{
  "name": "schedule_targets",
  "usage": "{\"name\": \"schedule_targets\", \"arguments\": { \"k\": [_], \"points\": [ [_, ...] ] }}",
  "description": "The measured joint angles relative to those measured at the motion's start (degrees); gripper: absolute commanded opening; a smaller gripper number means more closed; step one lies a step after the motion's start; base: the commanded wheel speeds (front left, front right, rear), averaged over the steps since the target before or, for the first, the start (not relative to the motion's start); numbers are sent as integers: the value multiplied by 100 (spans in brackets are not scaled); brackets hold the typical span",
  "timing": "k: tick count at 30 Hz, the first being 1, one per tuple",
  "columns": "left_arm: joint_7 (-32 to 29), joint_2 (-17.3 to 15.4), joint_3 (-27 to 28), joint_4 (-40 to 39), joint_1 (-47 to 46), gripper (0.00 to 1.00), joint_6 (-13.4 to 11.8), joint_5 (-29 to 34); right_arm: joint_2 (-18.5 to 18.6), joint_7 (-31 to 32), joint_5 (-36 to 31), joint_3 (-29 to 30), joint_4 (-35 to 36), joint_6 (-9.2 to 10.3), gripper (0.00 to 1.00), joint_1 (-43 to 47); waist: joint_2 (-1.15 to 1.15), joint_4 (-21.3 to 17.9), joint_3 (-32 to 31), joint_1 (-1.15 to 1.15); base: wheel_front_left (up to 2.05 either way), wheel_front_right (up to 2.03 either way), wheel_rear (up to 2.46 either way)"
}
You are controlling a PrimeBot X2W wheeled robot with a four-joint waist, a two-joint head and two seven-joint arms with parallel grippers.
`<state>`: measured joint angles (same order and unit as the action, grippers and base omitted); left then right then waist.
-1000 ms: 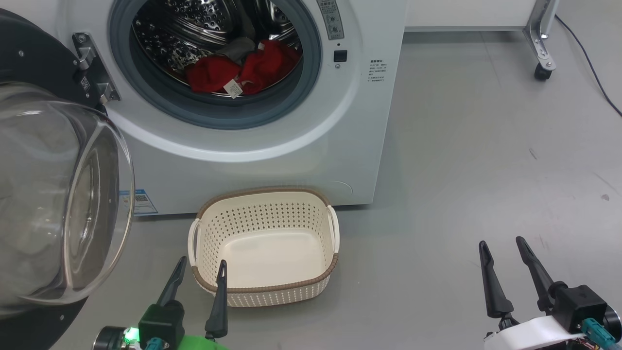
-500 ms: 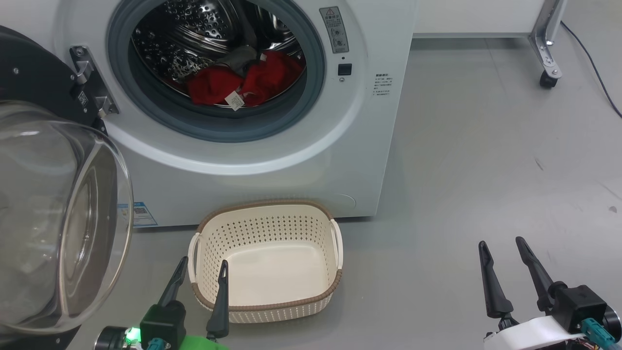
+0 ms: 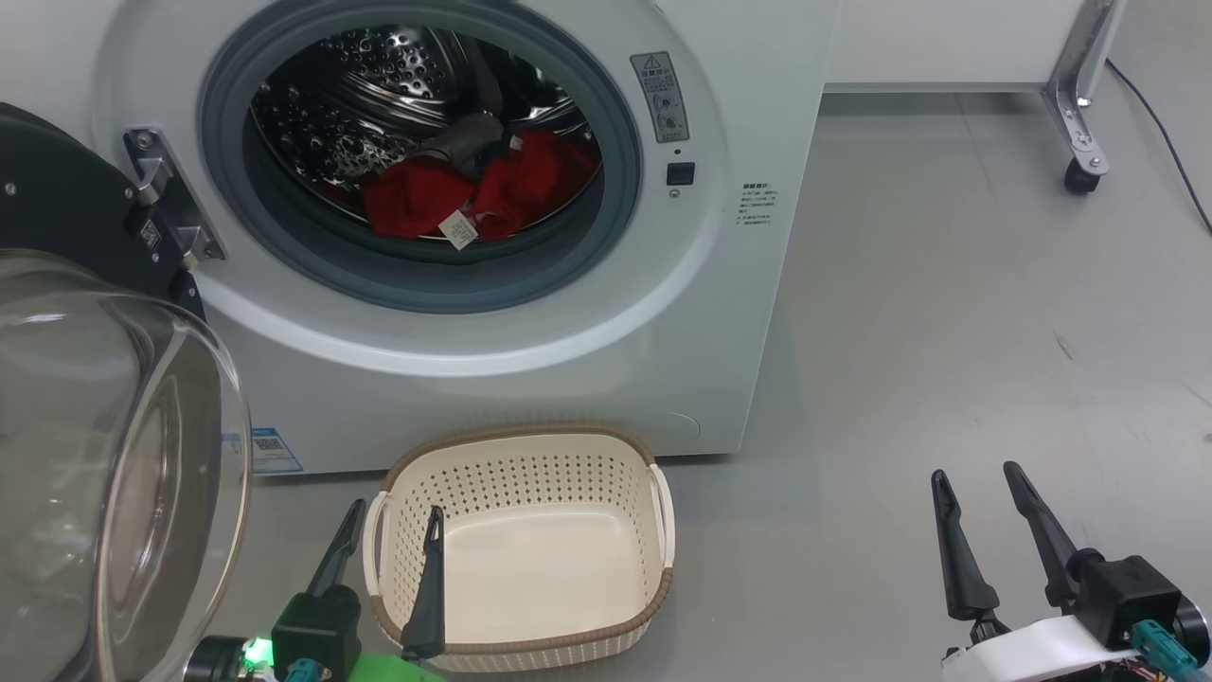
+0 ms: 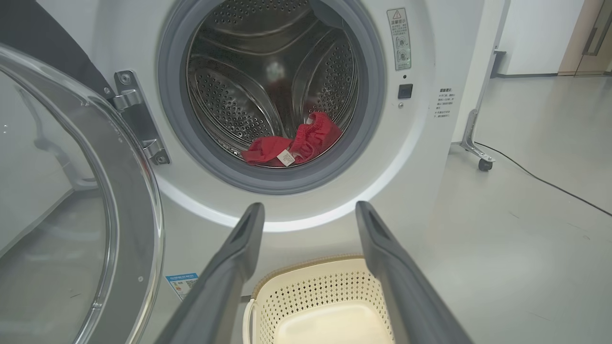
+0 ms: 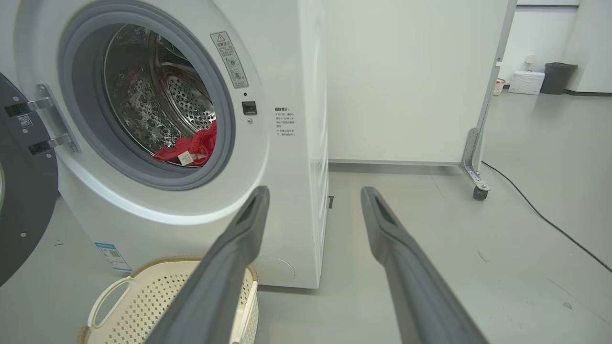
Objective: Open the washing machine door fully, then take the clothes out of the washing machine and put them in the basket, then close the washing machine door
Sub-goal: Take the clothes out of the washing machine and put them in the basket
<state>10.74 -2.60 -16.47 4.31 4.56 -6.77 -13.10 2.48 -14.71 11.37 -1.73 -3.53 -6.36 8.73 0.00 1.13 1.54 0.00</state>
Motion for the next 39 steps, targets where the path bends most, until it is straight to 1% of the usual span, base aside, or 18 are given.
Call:
{"name": "schedule_targets", "arguments": {
  "k": [10,31,39],
  "points": [
    [1,0,1,-3,0,100,-1,0,-3,0,0,0,0,-1,100,0,0,9,19,0,25,-25,0],
    [19,0,97,-9,-1,100,-1,0,-9,0,0,3,-1,-3,100,-1,0,27,76,0,0,0,0],
    [51,-1,-20,-15,-12,100,-1,-11,-10,0,0,4,0,-3,100,-1,0,21,103,0,0,0,0]
  ]
}}
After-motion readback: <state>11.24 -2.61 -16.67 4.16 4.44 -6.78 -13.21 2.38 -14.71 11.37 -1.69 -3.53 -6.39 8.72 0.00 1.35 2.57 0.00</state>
